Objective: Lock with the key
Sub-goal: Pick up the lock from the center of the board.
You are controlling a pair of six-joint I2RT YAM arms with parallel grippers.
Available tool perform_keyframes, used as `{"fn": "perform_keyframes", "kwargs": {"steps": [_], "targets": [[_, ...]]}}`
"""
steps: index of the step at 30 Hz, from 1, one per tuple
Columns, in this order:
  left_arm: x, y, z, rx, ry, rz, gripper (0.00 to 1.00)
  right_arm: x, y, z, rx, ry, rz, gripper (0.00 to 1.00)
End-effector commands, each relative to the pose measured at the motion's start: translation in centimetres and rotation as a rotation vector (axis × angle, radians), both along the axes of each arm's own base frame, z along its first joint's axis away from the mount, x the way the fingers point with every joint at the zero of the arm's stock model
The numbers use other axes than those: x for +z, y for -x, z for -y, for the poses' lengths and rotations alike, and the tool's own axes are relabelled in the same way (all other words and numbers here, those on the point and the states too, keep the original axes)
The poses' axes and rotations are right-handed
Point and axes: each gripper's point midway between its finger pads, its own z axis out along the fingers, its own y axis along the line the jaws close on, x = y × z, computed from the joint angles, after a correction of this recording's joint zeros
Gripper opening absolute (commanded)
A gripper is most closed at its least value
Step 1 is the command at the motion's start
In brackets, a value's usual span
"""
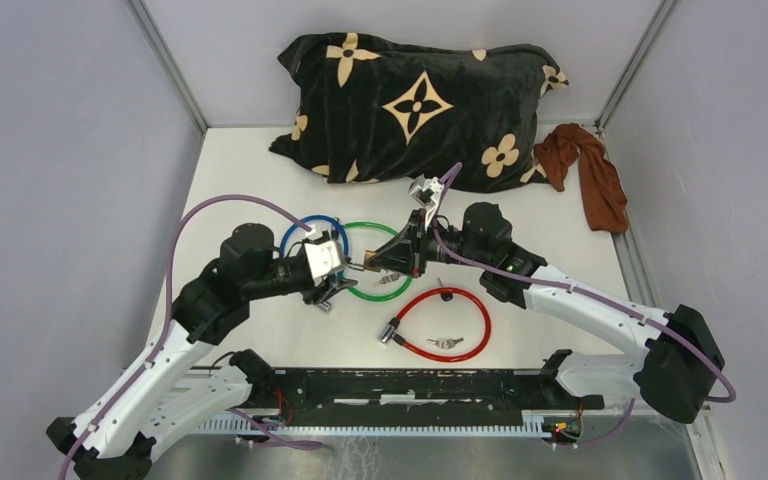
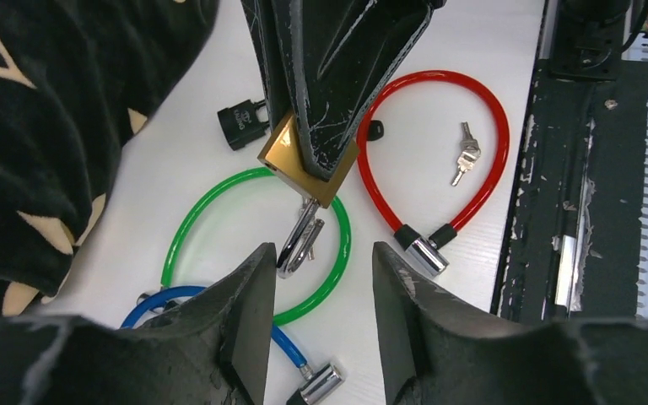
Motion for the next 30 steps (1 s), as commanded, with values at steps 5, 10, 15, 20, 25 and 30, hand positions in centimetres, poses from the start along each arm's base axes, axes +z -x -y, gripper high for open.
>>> {"fn": "perform_keyframes", "kwargs": {"steps": [5, 10, 15, 20, 25, 30], "targets": [[1.1, -0.3, 0.8, -0.023, 0.041, 0.032, 0.52, 4.4, 1.7, 0.0, 0.044, -0.086, 0.099, 0.00], [0.3, -0.6, 0.7, -0.028, 0.014, 0.041, 0.54, 4.8, 2.2, -0.2, 0.060, -0.095, 0.107, 0.00], [0.0, -0.8, 0.5, -0.022, -0.006, 0.054, 0.08, 5.4, 2.5, 0.1, 0.060, -0.105, 0.118, 0.00], [0.0, 0.1, 0.6, -0.070, -0.010, 0.049, 0.02, 5.2, 2.4, 0.2, 0.051, -0.087, 0.116, 0.32], [-0.3, 0.8, 0.5, -0.077, -0.006, 0.016, 0.02, 3.1, -0.5, 2.4, -0.054, 0.063, 0.223, 0.98], [-0.3, 1.3, 0.5, -0.089, 0.004, 0.006, 0.02, 2.4, 0.0, 3.3, 0.016, 0.115, 0.405, 0.98]]}}
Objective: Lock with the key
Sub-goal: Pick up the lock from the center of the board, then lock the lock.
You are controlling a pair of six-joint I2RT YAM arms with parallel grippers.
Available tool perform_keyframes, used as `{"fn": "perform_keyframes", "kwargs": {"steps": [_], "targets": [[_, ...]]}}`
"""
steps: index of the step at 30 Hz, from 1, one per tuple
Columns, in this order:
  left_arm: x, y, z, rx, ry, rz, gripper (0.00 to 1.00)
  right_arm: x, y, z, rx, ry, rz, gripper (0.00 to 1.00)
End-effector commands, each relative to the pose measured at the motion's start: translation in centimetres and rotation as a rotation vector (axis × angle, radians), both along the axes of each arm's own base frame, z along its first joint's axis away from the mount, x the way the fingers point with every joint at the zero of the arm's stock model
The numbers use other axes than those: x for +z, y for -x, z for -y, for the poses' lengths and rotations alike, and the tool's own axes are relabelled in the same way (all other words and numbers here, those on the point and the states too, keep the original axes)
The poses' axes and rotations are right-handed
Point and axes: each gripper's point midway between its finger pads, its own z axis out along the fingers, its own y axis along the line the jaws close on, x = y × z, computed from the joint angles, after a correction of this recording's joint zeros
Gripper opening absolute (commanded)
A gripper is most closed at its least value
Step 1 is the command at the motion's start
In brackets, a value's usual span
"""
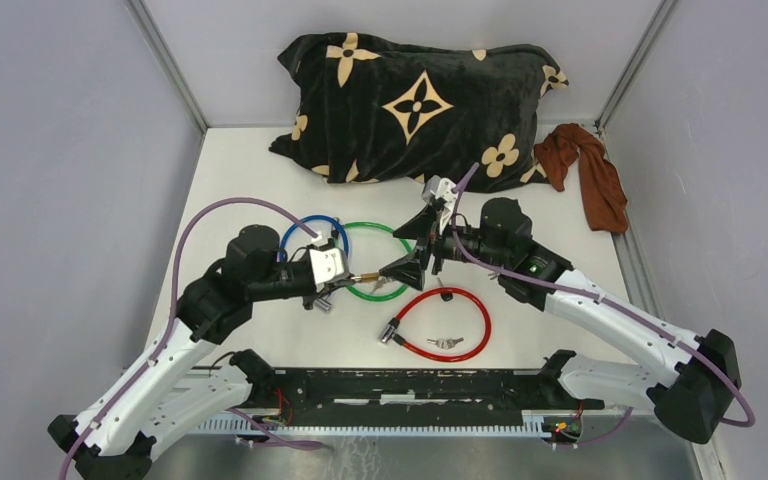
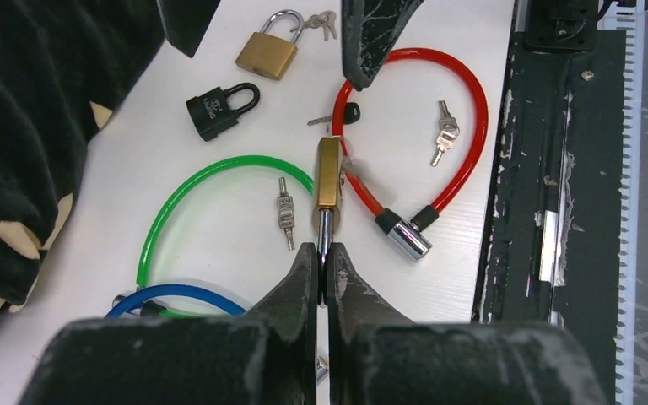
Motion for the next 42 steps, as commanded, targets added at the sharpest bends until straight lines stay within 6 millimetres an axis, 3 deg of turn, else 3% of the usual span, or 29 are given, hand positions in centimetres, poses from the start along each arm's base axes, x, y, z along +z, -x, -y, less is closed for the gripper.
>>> {"fn": "perform_keyframes", "kwargs": {"steps": [1, 6, 13, 18, 19, 22, 25, 30, 32, 33, 37, 40, 42], "targets": [[1.4, 0.6, 0.3, -0.037, 0.045, 0.030, 0.02, 0.9, 0.9, 0.5, 0.100, 0.026, 0.212, 0.98], [1.8, 1.7, 0.9, -0.071, 0.084, -0.030, 0.02, -0.1, 3.6, -0.8, 0.237, -0.086, 0.197, 0.96], [2.6, 2.2, 1.3, -0.083, 0.128, -0.067, 0.02, -0.4, 5.8, -2.3, 0.350, -0.127, 0.240, 0.69], [3.2, 2.7, 1.7, -0.104, 0.157, -0.091, 0.02, -0.8, 5.9, -2.5, 0.342, -0.141, 0.230, 0.26], [3.3, 2.8, 1.7, -0.104, 0.163, -0.096, 0.02, -0.9, 5.8, -2.5, 0.335, -0.139, 0.227, 0.26], [3.9, 3.0, 1.8, -0.108, 0.185, -0.103, 0.02, -1.6, 5.6, -2.6, 0.329, -0.121, 0.216, 0.43], [4.2, 3.3, 1.9, -0.119, 0.197, -0.118, 0.02, -2.0, 5.4, -2.5, 0.315, -0.114, 0.213, 0.47], [4.3, 3.5, 2.0, -0.136, 0.202, -0.123, 0.02, -1.1, 5.8, -2.4, 0.324, -0.143, 0.208, 0.30], [4.6, 3.5, 2.2, -0.135, 0.215, -0.129, 0.02, -1.0, 5.8, -2.4, 0.327, -0.148, 0.204, 0.16], [4.8, 3.5, 2.2, -0.136, 0.224, -0.129, 0.02, -0.9, 5.9, -2.4, 0.328, -0.155, 0.198, 0.02], [4.4, 3.4, 2.4, -0.112, 0.237, -0.170, 0.03, 1.0, 6.6, -1.9, 0.329, -0.239, 0.201, 0.00], [3.8, 3.9, 2.1, -0.098, 0.240, -0.227, 0.36, 2.8, 6.3, -1.2, 0.285, -0.281, 0.234, 0.00], [3.9, 4.0, 1.8, -0.082, 0.232, -0.235, 0.45, 3.8, 6.1, -0.4, 0.261, -0.301, 0.253, 0.00]]}}
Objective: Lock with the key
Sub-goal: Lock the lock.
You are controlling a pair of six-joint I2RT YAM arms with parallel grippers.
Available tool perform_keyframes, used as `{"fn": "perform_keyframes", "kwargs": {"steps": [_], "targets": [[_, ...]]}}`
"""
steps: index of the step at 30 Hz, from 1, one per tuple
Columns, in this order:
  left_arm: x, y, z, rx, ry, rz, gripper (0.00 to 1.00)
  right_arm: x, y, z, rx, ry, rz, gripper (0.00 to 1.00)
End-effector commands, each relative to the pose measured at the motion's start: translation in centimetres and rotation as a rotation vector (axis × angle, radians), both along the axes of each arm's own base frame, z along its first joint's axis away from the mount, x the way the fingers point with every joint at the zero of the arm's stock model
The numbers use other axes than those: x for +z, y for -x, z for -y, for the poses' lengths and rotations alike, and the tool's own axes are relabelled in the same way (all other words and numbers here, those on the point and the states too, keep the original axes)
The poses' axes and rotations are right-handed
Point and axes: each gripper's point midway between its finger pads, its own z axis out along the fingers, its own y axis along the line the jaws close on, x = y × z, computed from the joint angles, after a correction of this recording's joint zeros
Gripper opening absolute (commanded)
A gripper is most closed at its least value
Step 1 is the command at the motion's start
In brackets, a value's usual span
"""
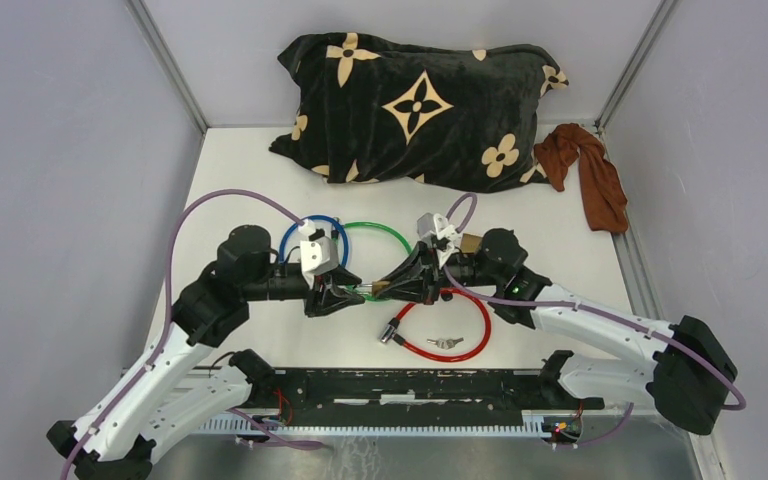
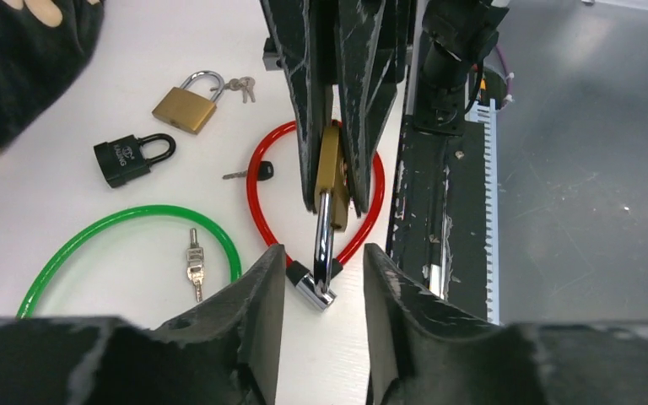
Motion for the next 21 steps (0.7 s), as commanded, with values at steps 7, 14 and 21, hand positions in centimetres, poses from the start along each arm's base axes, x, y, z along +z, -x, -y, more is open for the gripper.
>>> {"fn": "perform_keyframes", "kwargs": {"steps": [7, 14, 21], "targets": [[3.2, 0.0, -0.5, 0.065, 0.078, -0.017, 0.41, 6.4, 0.0, 2.4, -0.050, -0.149, 0.146, 0.00], [6.1, 1.2, 0.9, -0.041, 0.215, -0.014, 0.64, 6.8, 0.3, 2.5, -0.046, -0.147, 0.154, 0.00], [6.3, 0.6, 1.7, -0.032, 0.254, -0.061, 0.28, 7.2, 0.4, 2.6, -0.040, -0.160, 0.154, 0.00]]}}
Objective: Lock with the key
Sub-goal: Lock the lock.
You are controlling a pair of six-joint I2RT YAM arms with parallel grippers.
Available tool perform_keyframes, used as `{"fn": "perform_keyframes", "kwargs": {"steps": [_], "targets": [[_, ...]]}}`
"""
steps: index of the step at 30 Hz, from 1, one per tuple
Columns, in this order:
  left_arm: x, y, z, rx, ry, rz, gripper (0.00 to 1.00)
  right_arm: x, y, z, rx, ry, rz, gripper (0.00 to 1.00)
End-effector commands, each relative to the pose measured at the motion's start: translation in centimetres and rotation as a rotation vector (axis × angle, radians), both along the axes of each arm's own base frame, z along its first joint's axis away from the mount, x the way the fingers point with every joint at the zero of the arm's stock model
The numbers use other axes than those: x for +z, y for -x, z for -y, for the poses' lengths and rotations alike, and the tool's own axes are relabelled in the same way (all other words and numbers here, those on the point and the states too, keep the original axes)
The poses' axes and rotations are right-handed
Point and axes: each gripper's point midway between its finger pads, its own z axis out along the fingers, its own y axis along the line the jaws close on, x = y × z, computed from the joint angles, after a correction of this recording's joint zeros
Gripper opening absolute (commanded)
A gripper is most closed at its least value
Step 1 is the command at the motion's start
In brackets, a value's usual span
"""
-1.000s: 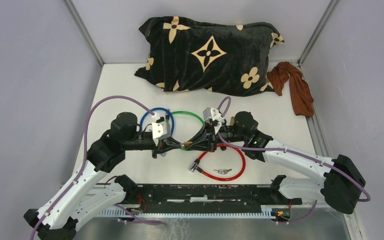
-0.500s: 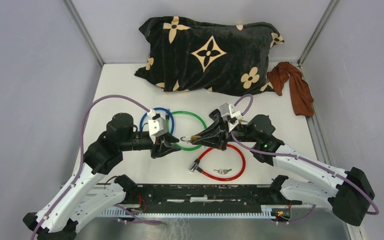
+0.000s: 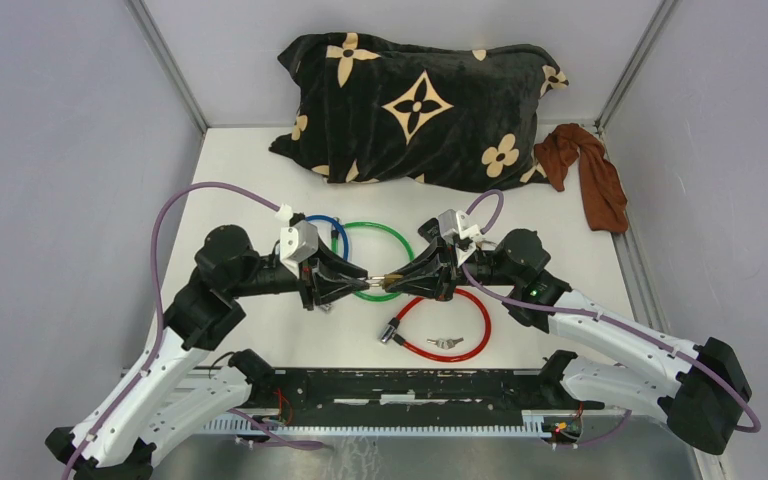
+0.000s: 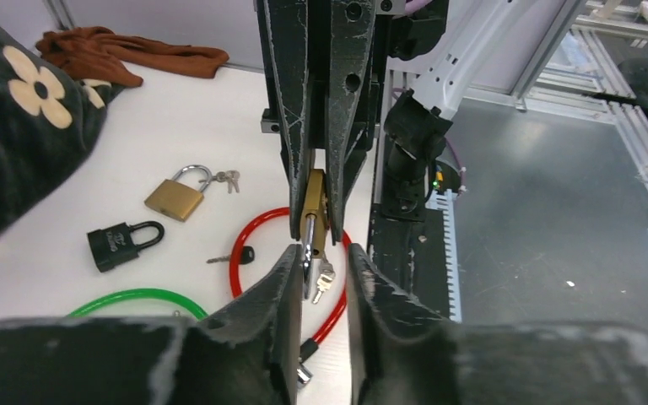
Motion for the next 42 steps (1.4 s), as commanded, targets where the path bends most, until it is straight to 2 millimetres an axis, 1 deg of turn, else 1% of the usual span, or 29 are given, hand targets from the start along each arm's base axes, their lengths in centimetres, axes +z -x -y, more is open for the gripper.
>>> {"fn": "perform_keyframes", "kwargs": {"steps": [1, 2, 3, 5, 7, 8, 10, 11, 13, 14, 16, 19, 20, 21, 23, 25, 26, 29, 31, 32, 38, 42], "targets": [[0.5, -0.1, 0.5, -0.014, 0.043, -0.031, 0.25, 4.0, 0.5, 0.4, 0.010, -0.091, 0.083, 0.00], [0.5, -0.1, 0.5, -0.014, 0.041, -0.033, 0.24, 4.0, 0.5, 0.4, 0.010, -0.094, 0.084, 0.00], [0.5, -0.1, 0.5, -0.013, 0.039, -0.034, 0.27, 4.1, 0.5, 0.4, 0.010, -0.096, 0.084, 0.00], [0.4, -0.2, 0.4, -0.006, 0.025, -0.028, 0.35, 4.1, 0.6, 0.4, 0.012, -0.095, 0.085, 0.00], [-0.3, -0.6, 0.2, 0.015, -0.011, -0.012, 0.41, 4.1, 0.6, 0.4, 0.013, -0.095, 0.087, 0.00], [-1.0, -0.8, -0.1, 0.032, -0.040, -0.011, 0.43, 4.1, 0.6, 0.5, 0.010, -0.097, 0.089, 0.00], [-1.6, -1.2, -0.3, 0.045, -0.068, 0.012, 0.44, 4.1, 0.6, 0.5, 0.012, -0.095, 0.088, 0.00], [-1.6, -1.1, -0.3, 0.039, -0.068, 0.018, 0.43, 4.1, 0.7, 0.5, 0.012, -0.094, 0.088, 0.00], [-1.6, -0.7, -0.1, 0.013, -0.058, 0.024, 0.38, 4.1, 0.7, 0.5, 0.014, -0.095, 0.085, 0.00], [-1.6, -0.7, -0.1, 0.012, -0.055, 0.021, 0.34, 4.2, 0.7, 0.5, 0.015, -0.096, 0.086, 0.00], [-1.3, -0.8, 0.1, 0.015, -0.040, 0.013, 0.22, 4.1, 0.8, 0.6, 0.017, -0.096, 0.083, 0.00], [-0.2, -0.4, 0.4, -0.010, 0.007, -0.003, 0.05, 4.0, 0.8, 0.5, 0.014, -0.092, 0.078, 0.00], [-0.2, -0.3, 0.6, -0.018, 0.014, -0.011, 0.02, 3.9, 0.8, 0.5, 0.014, -0.091, 0.078, 0.00], [-0.3, -0.3, 0.6, -0.014, 0.017, -0.023, 0.02, 3.8, 0.7, 0.5, 0.009, -0.091, 0.076, 0.00], [-1.0, -0.4, 0.7, -0.006, 0.015, -0.068, 0.02, 3.9, 0.8, 0.4, 0.011, -0.101, 0.080, 0.00], [-1.6, -0.1, 1.0, -0.025, 0.031, -0.109, 0.02, 4.0, 0.9, 0.1, 0.017, -0.111, 0.075, 0.00], [-1.5, -0.2, 1.1, -0.024, 0.046, -0.107, 0.02, 4.3, 1.0, -0.1, 0.026, -0.119, 0.077, 0.00], [-0.5, -1.0, 1.4, 0.008, 0.107, -0.088, 0.02, 4.6, 1.2, -0.6, 0.038, -0.126, 0.078, 0.00], [0.2, -0.8, 1.6, -0.014, 0.144, -0.097, 0.02, 4.6, 0.9, -0.7, 0.014, -0.135, 0.080, 0.00], [0.1, -0.5, 1.8, -0.029, 0.150, -0.115, 0.02, 4.6, 0.7, -0.7, 0.001, -0.141, 0.078, 0.00], [-2.0, -0.4, 2.4, -0.038, 0.157, -0.205, 0.02, 5.6, -1.4, -0.8, -0.110, -0.212, 0.044, 0.00], [-3.3, -0.4, 2.7, -0.043, 0.155, -0.238, 0.02, 6.2, -2.0, -1.2, -0.117, -0.240, 0.028, 0.00]]}}
